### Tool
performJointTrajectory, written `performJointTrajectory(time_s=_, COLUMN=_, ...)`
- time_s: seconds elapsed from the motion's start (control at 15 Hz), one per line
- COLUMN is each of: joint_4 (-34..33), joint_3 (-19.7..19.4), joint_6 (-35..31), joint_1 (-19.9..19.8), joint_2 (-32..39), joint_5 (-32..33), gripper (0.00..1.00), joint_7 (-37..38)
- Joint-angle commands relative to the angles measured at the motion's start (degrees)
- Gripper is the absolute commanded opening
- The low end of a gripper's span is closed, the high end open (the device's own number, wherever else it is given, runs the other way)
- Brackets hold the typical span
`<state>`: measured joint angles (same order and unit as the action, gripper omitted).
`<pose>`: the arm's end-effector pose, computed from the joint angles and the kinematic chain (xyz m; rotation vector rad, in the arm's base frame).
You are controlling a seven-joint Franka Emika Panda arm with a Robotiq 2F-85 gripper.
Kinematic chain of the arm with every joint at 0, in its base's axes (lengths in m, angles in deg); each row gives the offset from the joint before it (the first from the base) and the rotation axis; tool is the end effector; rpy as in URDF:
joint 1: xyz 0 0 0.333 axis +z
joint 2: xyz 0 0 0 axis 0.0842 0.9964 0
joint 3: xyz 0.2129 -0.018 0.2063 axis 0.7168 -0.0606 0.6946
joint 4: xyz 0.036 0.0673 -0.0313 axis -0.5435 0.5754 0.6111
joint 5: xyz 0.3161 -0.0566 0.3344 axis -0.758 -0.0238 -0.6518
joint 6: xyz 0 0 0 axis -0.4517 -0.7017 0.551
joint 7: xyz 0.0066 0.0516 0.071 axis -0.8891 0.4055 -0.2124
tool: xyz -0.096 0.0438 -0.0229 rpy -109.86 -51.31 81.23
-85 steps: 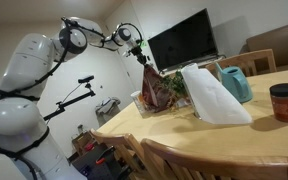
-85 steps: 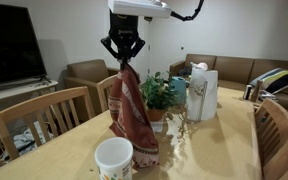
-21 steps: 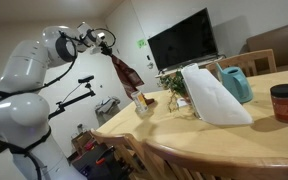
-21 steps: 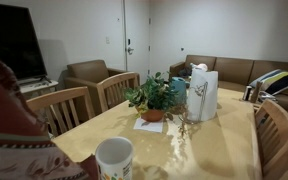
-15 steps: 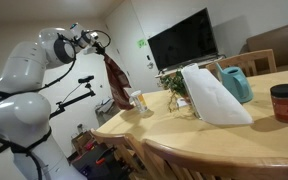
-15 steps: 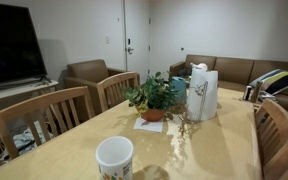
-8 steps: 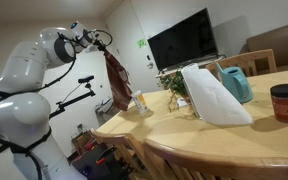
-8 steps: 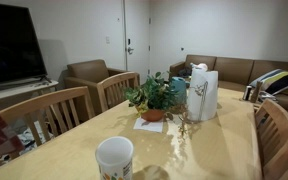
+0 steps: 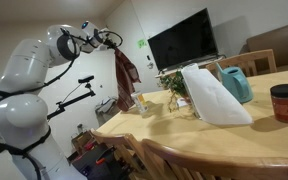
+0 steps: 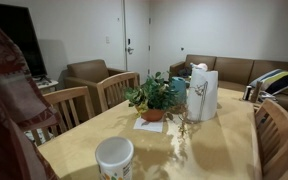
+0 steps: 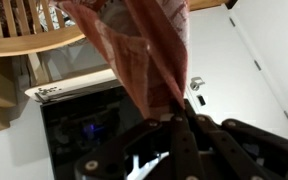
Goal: Place the towel over the white container on the left
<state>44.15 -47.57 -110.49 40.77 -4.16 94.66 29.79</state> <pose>0.6351 0.5731 0.5825 -2.3910 -0.3351 -1.1026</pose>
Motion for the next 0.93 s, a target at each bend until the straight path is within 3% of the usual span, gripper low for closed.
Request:
performJointTrajectory(time_s=0.0, joint_4=7.88, joint_3=0.24, joint_6=-3.59, joint_1=-2.69, joint_2=-3.67, joint_5=-1.50, gripper=0.01, joint_7=2.51)
performJointTrajectory(time_s=0.4, joint_4=12.77, joint_3=3.06, joint_6=-5.66, joint_1=-4.72, joint_2=-4.05, joint_5=-2.69, gripper=0.01, joint_7=0.18)
performJointTrajectory(time_s=0.47, joint_4=7.90, joint_3=1.57, joint_6=-3.75, joint_1=-3.58, joint_2=-1.02, joint_5=-1.22, gripper=0.03, joint_7=0.88)
performJointTrajectory(time_s=0.87, joint_4=9.21, joint_3=2.60, joint_6=-4.12, joint_1=-3.64, joint_2=-1.47, joint_5=-1.34, gripper=0.02, joint_7=0.52)
